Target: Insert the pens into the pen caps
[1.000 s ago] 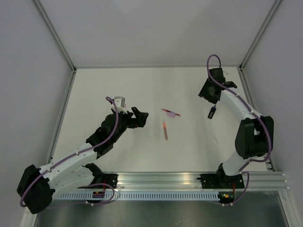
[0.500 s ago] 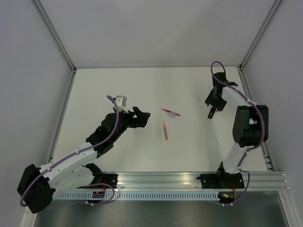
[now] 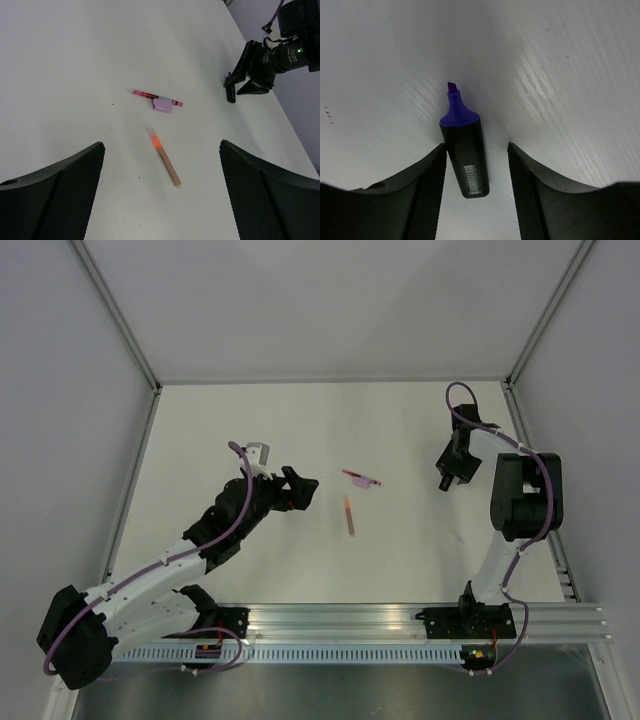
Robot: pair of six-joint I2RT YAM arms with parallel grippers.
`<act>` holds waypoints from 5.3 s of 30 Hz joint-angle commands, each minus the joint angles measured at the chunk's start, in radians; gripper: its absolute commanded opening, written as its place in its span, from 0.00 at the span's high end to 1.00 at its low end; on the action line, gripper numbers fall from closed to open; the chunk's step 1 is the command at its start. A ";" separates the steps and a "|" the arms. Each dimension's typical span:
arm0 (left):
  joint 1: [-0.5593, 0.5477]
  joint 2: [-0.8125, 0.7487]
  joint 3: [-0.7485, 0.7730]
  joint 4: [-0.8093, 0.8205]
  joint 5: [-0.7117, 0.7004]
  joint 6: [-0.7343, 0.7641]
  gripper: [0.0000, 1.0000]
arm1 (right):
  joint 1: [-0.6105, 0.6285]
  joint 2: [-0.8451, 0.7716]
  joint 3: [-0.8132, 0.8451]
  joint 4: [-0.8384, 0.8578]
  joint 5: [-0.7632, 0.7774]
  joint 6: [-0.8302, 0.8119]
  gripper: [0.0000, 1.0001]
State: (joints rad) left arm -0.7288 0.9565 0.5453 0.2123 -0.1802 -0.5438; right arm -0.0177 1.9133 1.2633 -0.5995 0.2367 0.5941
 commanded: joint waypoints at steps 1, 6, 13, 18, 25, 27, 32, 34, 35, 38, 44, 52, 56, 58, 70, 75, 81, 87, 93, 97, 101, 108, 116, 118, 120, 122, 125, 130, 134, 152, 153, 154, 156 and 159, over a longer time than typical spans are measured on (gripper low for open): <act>-0.003 0.007 0.042 0.016 0.010 0.036 0.00 | -0.005 0.064 -0.039 0.050 -0.007 -0.017 0.43; -0.003 0.016 0.045 0.016 0.022 0.045 0.00 | -0.007 0.064 -0.042 0.055 -0.008 -0.031 0.51; -0.003 0.050 0.059 0.030 0.080 0.057 0.02 | -0.001 -0.019 -0.065 0.064 -0.062 -0.047 0.82; -0.003 0.108 0.094 0.045 0.201 0.093 0.04 | 0.040 -0.072 -0.111 0.116 -0.135 -0.039 0.98; -0.004 0.218 0.146 0.059 0.392 0.107 0.09 | 0.111 -0.212 -0.206 0.230 -0.232 -0.010 1.00; -0.003 0.235 0.156 0.065 0.419 0.110 0.09 | 0.146 -0.241 -0.223 0.250 -0.234 -0.005 1.00; -0.003 0.257 0.163 0.090 0.505 0.101 0.10 | 0.248 -0.376 -0.298 0.340 -0.269 0.042 1.00; -0.004 0.264 0.165 0.111 0.545 0.094 0.10 | 0.280 -0.442 -0.336 0.384 -0.274 0.068 1.00; -0.003 0.268 0.166 0.113 0.556 0.090 0.11 | 0.313 -0.465 -0.350 0.400 -0.272 0.081 1.00; -0.004 0.283 0.171 0.128 0.593 0.074 0.12 | 0.379 -0.566 -0.412 0.469 -0.272 0.124 1.00; -0.003 0.313 0.171 0.176 0.659 0.053 0.15 | 0.528 -0.746 -0.496 0.547 -0.172 0.203 1.00; -0.004 0.327 0.165 0.216 0.702 0.042 0.16 | 0.688 -0.806 -0.470 0.560 -0.090 0.246 1.00; -0.004 0.329 0.166 0.214 0.700 0.045 0.16 | 0.765 -0.823 -0.470 0.570 -0.036 0.262 1.00; -0.004 0.327 0.169 0.210 0.700 0.048 0.17 | 0.794 -0.838 -0.473 0.581 -0.010 0.266 1.00; -0.004 0.301 0.170 0.211 0.731 0.048 0.26 | 0.886 -0.878 -0.505 0.687 0.026 0.286 1.00; -0.004 0.274 0.159 0.223 0.726 0.047 0.47 | 0.898 -0.882 -0.515 0.698 0.009 0.282 1.00; -0.004 0.254 0.157 0.222 0.728 0.033 0.78 | 0.918 -0.887 -0.530 0.701 0.024 0.276 1.00; -0.004 0.239 0.151 0.257 0.806 0.007 0.98 | 0.929 -0.930 -0.580 0.779 0.010 0.230 0.74; -0.004 0.176 0.116 0.358 0.874 -0.062 0.98 | 0.927 -1.046 -0.699 1.016 -0.169 0.076 0.47; -0.004 0.136 0.078 0.452 0.897 -0.099 0.98 | 0.927 -1.094 -0.746 1.138 -0.324 0.029 0.47; -0.004 0.143 0.035 0.619 0.950 -0.182 0.98 | 0.929 -1.120 -0.791 1.256 -0.395 0.015 0.47; -0.004 0.162 0.015 0.774 1.022 -0.281 0.98 | 0.929 -1.105 -0.802 1.360 -0.453 0.015 0.52; -0.004 0.159 0.018 0.791 1.048 -0.303 0.98 | 0.927 -1.004 -0.772 1.442 -0.514 0.026 0.60; -0.003 0.162 0.021 0.792 1.053 -0.311 0.98 | 0.927 -0.982 -0.765 1.468 -0.527 0.023 0.62; -0.004 0.162 0.022 0.796 1.059 -0.314 0.98 | 0.927 -0.976 -0.759 1.478 -0.527 0.013 0.65; -0.004 0.162 0.021 0.797 1.059 -0.317 0.98 | 0.927 -0.976 -0.743 1.457 -0.527 -0.005 0.76; -0.004 0.160 0.021 0.800 1.059 -0.318 0.98 | 0.927 -0.981 -0.740 1.445 -0.539 -0.011 0.94; -0.004 0.148 0.041 0.722 1.030 -0.279 0.61 | 0.929 -0.999 -0.746 1.399 -0.542 0.003 1.00; -0.004 0.110 0.053 0.532 0.920 -0.180 0.22 | 0.927 -1.054 -0.587 1.028 -0.320 -0.046 1.00; 0.340 0.036 0.291 -0.675 0.143 -0.404 0.07 | 0.921 -1.022 -0.505 0.552 -0.009 -0.145 1.00; 0.389 0.045 0.309 -0.715 0.142 -0.453 0.09 | 0.921 -1.014 -0.504 0.558 -0.037 -0.137 1.00; 0.438 0.053 0.318 -0.758 0.108 -0.484 0.10 | 0.921 -1.008 -0.507 0.564 -0.060 -0.136 1.00; 0.537 0.082 0.350 -0.896 0.040 -0.565 0.13 | 0.921 -1.002 -0.519 0.566 -0.074 -0.139 1.00; 0.621 0.125 0.402 -1.048 -0.115 -0.658 0.14 | 0.923 -1.017 -0.532 0.560 -0.036 -0.142 1.00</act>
State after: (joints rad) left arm -0.1551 1.0538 0.8715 -0.5552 -0.1108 -1.0248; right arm 0.9054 0.9176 0.7334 -0.0940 0.1932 0.4477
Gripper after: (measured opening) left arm 0.869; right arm 0.136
